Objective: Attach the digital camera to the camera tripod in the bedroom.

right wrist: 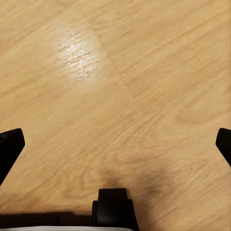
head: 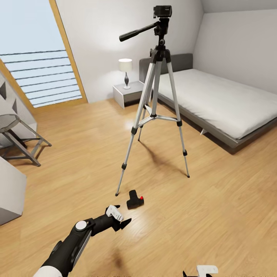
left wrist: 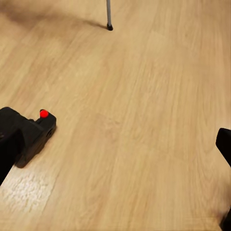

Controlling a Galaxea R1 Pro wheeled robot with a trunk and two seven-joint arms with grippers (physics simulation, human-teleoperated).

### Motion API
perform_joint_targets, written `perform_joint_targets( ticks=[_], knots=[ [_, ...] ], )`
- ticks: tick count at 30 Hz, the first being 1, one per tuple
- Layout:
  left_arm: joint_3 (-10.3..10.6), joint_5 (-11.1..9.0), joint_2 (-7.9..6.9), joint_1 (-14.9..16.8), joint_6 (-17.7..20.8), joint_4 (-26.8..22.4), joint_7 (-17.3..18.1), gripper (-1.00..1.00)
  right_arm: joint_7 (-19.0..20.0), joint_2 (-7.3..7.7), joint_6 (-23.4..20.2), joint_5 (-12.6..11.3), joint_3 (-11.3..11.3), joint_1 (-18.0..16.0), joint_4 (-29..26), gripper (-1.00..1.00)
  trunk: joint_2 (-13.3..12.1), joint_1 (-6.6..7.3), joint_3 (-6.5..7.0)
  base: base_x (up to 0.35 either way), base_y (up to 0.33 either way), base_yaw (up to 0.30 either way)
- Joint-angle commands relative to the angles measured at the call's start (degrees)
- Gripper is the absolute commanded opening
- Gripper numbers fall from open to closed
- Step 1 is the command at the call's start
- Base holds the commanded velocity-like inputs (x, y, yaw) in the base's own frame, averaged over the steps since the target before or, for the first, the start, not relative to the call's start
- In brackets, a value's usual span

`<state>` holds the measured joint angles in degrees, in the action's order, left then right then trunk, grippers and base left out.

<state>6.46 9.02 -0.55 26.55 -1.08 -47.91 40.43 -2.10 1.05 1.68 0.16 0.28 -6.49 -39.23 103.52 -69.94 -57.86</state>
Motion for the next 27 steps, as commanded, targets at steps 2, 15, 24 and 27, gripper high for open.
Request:
perform_joint_targets(
  ticks=[2,15,24,27],
  knots=[
    [0.05,0.39,-0.03,0.69,0.08,-0.06,0.12,1.00,-0.16,-0.03,0.16,0.01,-0.02,-0.02,0.03,1.00,0.02,0.01,-0.18,0.000,0.000,0.000],
    [0.05,0.44,0.09,2.90,0.49,0.07,0.17,1.00,-0.10,-0.08,0.16,0.01,0.05,-0.02,-0.04,1.00,0.02,0.01,-1.16,0.000,0.000,0.000],
    [0.05,0.52,0.18,2.98,0.60,-0.03,0.15,1.00,-0.24,-0.13,0.23,0.01,0.08,-0.02,-1.49,1.00,0.02,0.01,-1.98,0.000,0.000,0.000],
    [0.05,0.67,0.17,2.98,0.67,-0.03,0.12,1.00,-0.31,-0.14,0.24,0.01,0.11,-0.02,-3.12,1.00,0.02,0.01,-2.20,0.000,0.000,0.000]
  ],
)
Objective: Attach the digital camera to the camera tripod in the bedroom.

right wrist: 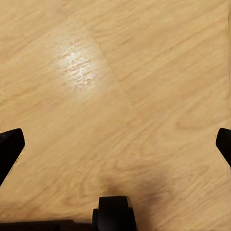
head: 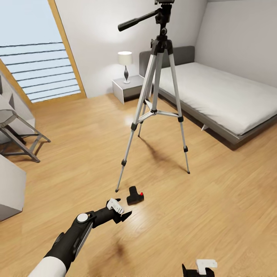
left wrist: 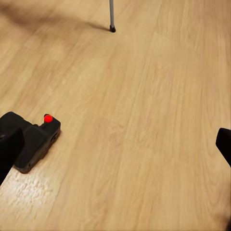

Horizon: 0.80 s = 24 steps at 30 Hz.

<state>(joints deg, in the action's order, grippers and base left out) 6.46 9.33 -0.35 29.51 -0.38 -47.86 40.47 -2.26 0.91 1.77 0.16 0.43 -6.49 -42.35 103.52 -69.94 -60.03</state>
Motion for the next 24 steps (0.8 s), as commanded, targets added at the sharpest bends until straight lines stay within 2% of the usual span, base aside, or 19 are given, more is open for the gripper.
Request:
perform_joint_targets(
  ticks=[1,10,24],
  knots=[
    [0.05,0.41,-0.05,0.02,-0.01,-0.06,0.07,1.00,-0.19,0.02,0.16,0.01,-0.02,-0.01,-1.17,1.00,0.01,0.01,-0.09,0.000,0.000,0.000],
    [0.05,0.58,-0.04,0.02,0.02,0.10,0.00,1.00,-0.27,-0.02,-0.30,0.01,0.01,-0.47,-9.73,1.00,0.01,0.01,-0.56,0.000,0.000,0.000],
    [0.10,0.68,0.33,0.02,-0.04,0.29,-0.17,1.00,-0.43,-0.12,-2.57,-0.07,-0.03,-6.69,-12.33,1.00,0.01,0.01,-1.65,0.000,0.000,0.000]
  ],
)
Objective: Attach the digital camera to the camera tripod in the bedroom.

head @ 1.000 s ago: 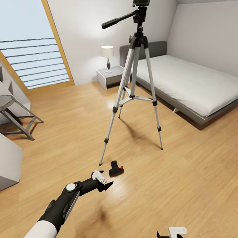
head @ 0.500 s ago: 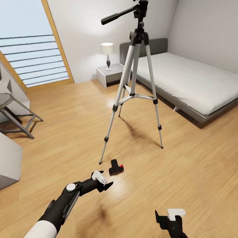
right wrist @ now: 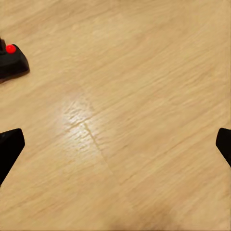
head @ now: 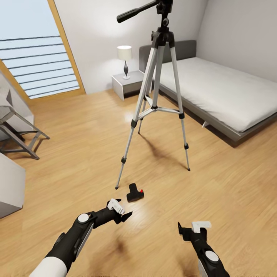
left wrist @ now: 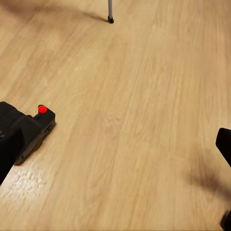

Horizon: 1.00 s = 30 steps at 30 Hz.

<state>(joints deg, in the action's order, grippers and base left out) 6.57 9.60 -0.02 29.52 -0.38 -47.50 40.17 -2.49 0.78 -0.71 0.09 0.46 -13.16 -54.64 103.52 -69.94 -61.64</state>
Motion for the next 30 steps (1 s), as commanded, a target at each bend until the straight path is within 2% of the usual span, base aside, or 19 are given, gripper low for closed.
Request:
perform_joint_targets(
  ticks=[1,8,27,30],
  knots=[
    [-0.01,0.42,0.00,0.01,-0.04,-0.05,0.11,1.00,-0.18,0.01,-0.93,0.00,-0.08,-0.90,0.00,1.00,0.02,0.01,-0.12,0.000,0.000,0.000],
    [-0.01,0.45,0.01,0.01,-0.01,-0.07,0.06,1.00,-0.15,0.01,-3.96,0.00,-0.09,-3.28,0.37,1.00,0.02,0.01,-0.70,0.000,0.000,0.000],
    [-0.07,0.45,0.15,0.36,0.03,-0.65,-0.21,1.00,-0.15,0.01,-4.25,-0.02,-0.10,-4.45,-0.81,1.00,0.02,0.01,-1.78,0.000,0.000,0.000],
    [0.18,0.05,0.54,-0.61,-0.03,-1.62,0.25,1.00,-0.15,-0.97,-3.91,0.35,0.40,-5.42,-0.98,1.00,0.02,0.01,-1.78,0.000,0.000,0.000]
  ],
)
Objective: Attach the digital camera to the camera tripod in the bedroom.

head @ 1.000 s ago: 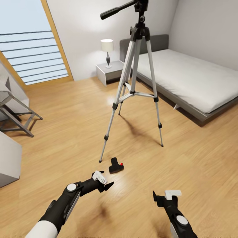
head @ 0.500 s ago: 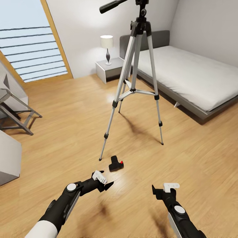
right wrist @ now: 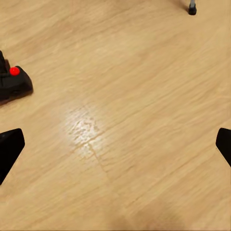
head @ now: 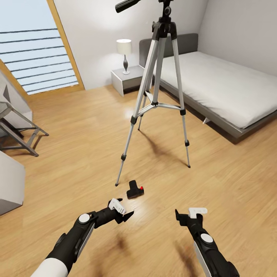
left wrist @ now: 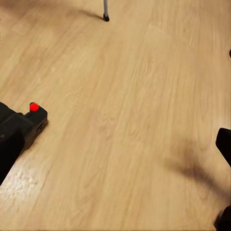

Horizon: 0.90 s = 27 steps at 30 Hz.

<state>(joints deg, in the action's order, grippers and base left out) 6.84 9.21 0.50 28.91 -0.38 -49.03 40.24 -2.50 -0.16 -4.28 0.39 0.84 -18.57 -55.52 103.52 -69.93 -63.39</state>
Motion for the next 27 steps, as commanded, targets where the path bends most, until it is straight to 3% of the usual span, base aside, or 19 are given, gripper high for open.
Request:
perform_joint_targets(
  ticks=[1,17,27],
  knots=[
    [-0.09,0.44,0.02,0.00,-0.03,-0.40,0.18,1.00,-0.14,-0.28,-0.34,0.04,0.02,-0.34,-0.10,1.00,0.02,0.00,-0.04,0.000,0.000,0.000],
    [-0.40,-2.45,-0.15,-0.09,0.12,0.37,2.78,1.00,-1.63,1.00,0.13,0.05,-0.14,-1.59,-0.20,1.00,0.02,0.00,-0.04,0.000,0.000,0.000],
    [-3.26,-2.64,-0.31,-0.02,0.70,2.20,5.96,1.00,-1.71,1.04,0.14,0.04,-0.14,-1.62,-0.20,1.00,0.02,0.00,-0.04,0.000,0.000,0.000]
  ],
)
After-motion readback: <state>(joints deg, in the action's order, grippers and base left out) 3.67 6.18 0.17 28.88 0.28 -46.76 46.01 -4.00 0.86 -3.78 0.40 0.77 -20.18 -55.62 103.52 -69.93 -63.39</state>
